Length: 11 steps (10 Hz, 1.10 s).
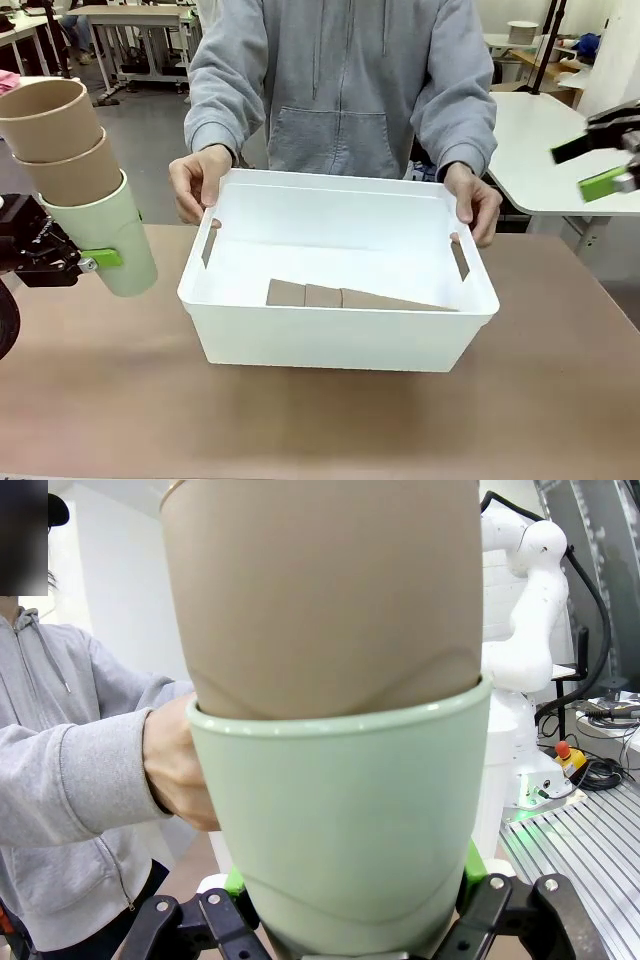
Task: Stack the cups and store them in the basket.
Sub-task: Place the stack of Reusable plastic cups into the Pantry Basket.
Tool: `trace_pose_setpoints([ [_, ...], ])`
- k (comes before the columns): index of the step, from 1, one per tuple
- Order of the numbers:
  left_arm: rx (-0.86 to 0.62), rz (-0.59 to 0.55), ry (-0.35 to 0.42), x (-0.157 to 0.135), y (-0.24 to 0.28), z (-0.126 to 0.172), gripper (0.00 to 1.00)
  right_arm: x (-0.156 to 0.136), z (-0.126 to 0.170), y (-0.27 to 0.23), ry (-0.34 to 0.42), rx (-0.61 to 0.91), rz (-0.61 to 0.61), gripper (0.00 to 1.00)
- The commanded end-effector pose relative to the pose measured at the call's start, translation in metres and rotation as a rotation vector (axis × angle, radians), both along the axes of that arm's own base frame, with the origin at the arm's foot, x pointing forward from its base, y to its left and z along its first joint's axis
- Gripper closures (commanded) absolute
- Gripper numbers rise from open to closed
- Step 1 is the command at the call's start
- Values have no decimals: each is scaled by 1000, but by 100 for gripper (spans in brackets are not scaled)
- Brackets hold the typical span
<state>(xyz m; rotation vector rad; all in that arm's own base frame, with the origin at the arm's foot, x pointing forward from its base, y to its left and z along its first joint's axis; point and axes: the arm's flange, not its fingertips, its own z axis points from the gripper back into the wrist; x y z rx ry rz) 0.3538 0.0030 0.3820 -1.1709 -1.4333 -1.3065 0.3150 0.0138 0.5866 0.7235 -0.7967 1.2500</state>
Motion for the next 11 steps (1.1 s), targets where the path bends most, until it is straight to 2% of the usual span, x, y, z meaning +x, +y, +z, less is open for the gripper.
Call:
trace_pose_setpoints([
  [1, -10, 1, -9, 0, 1, 4, 15, 8, 1, -11, -36, 29, 62, 0],
  [2, -10, 1, -9, 0, 1, 4, 15, 2, -1, -19, -97, 55, 110, 0],
  [3, -10, 1, -9, 0, 1, 4, 15, 3, 4, -10, -10, 11, 10, 0],
  [11, -10, 1, -9, 0, 1, 4, 15, 3, 4, -10, -10, 11, 10, 0],
])
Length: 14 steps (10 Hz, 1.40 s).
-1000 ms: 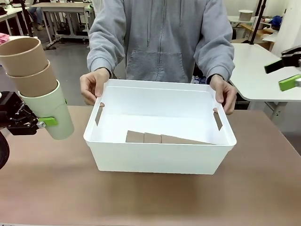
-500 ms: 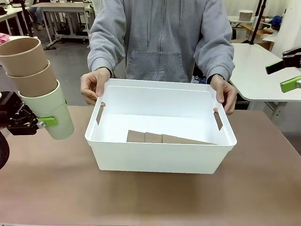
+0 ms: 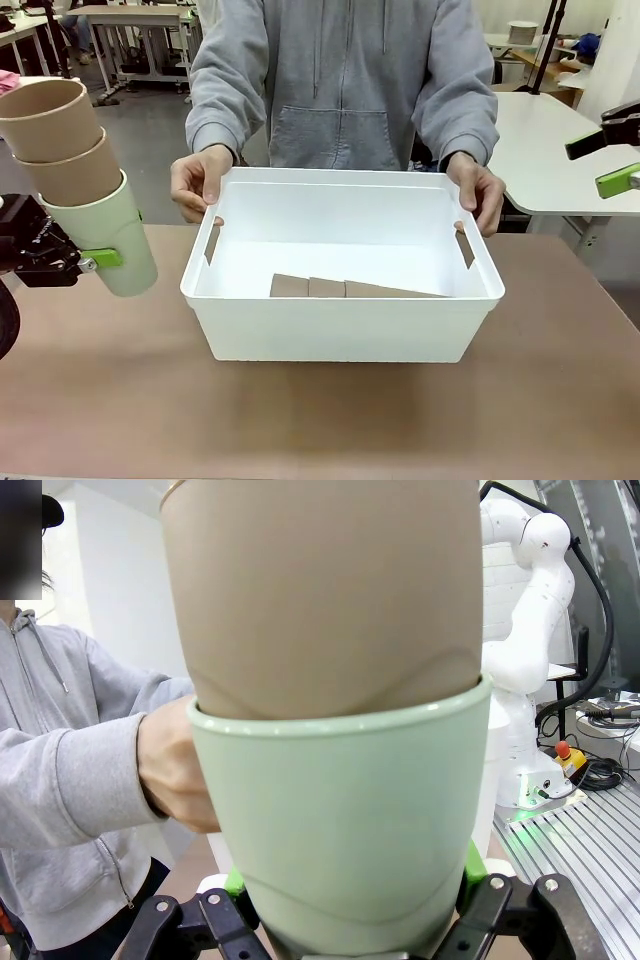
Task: Stack the cups and store them in the basket.
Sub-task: Place the stack of Reusable plastic cups into the Pantry Basket.
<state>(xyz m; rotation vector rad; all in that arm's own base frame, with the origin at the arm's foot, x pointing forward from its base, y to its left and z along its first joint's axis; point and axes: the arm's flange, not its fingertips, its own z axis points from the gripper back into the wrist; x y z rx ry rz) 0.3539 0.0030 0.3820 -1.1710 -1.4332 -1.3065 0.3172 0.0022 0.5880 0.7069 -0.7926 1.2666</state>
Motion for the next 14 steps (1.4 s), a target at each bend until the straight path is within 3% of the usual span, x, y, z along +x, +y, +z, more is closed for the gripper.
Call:
trace_pose_setpoints([
  [1, -10, 1, -9, 0, 1, 4, 15, 1, 3, 1, 1, 27, 3, 0],
  [11, 0, 0, 0, 0, 0, 0, 15, 1, 3, 1, 1, 27, 3, 0],
  [14, 61, 67, -40, -24, -15, 74, 15, 1, 3, 1, 1, 27, 3, 0],
])
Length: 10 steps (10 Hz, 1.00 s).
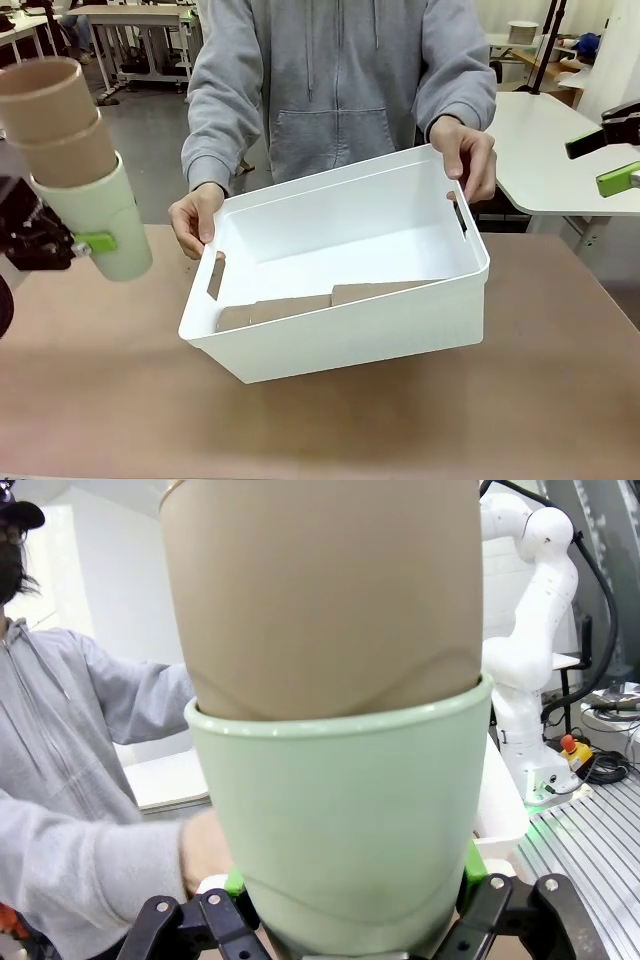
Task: Stack the cups and store them in the basket.
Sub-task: Place the stack of Reusable plastic cups into the Pantry Basket.
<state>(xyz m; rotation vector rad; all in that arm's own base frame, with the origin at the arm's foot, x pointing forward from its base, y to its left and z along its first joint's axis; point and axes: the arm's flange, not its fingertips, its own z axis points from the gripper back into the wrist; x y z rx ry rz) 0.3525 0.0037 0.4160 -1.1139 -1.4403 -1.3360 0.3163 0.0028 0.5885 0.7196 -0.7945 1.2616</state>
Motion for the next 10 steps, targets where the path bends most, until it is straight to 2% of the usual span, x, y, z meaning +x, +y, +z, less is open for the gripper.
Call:
trace_pose_setpoints([
  [1, 62, 56, -12, -31, -24, 60, 15, 1, 2, 1, -5, 17, 2, 0],
  [4, 254, 126, 57, -38, -69, 125, 15, 1, 2, 1, -5, 17, 2, 0],
  [5, 329, 163, 79, -37, -91, 136, 15, 1, 2, 1, -5, 17, 2, 0],
  [10, 629, 268, 151, -10, -190, 137, 15, 1, 2, 1, -5, 17, 2, 0],
])
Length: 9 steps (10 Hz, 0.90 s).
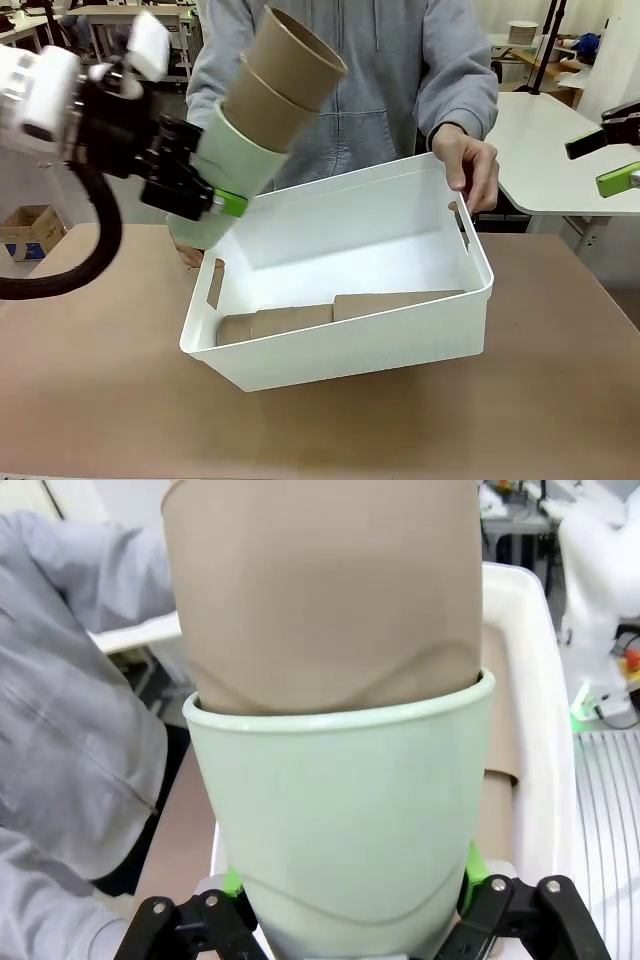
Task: Stack the cups and store them in the basket.
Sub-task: Place the stack of Reusable plastic cups into the Pantry Basket.
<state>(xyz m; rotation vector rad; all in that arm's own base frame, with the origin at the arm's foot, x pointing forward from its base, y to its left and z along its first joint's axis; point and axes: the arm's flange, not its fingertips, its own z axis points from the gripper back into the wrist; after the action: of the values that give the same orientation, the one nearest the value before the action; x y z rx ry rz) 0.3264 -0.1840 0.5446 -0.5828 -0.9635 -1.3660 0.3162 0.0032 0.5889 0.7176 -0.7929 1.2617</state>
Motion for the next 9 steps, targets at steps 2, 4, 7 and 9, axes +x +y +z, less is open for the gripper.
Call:
trace_pose_setpoints([
  [2, 86, 20, 63, 25, -32, -3, 15, 2, 2, 0, -5, 19, 2, 0],
  [4, 114, 38, 99, 39, -53, -21, 15, 2, 2, 0, -5, 19, 2, 0],
  [7, 159, 22, 135, 41, -69, -44, 15, 2, 2, 0, -5, 19, 2, 0],
  [9, 189, 13, 147, 44, -76, -59, 15, 2, 2, 0, -5, 19, 2, 0],
])
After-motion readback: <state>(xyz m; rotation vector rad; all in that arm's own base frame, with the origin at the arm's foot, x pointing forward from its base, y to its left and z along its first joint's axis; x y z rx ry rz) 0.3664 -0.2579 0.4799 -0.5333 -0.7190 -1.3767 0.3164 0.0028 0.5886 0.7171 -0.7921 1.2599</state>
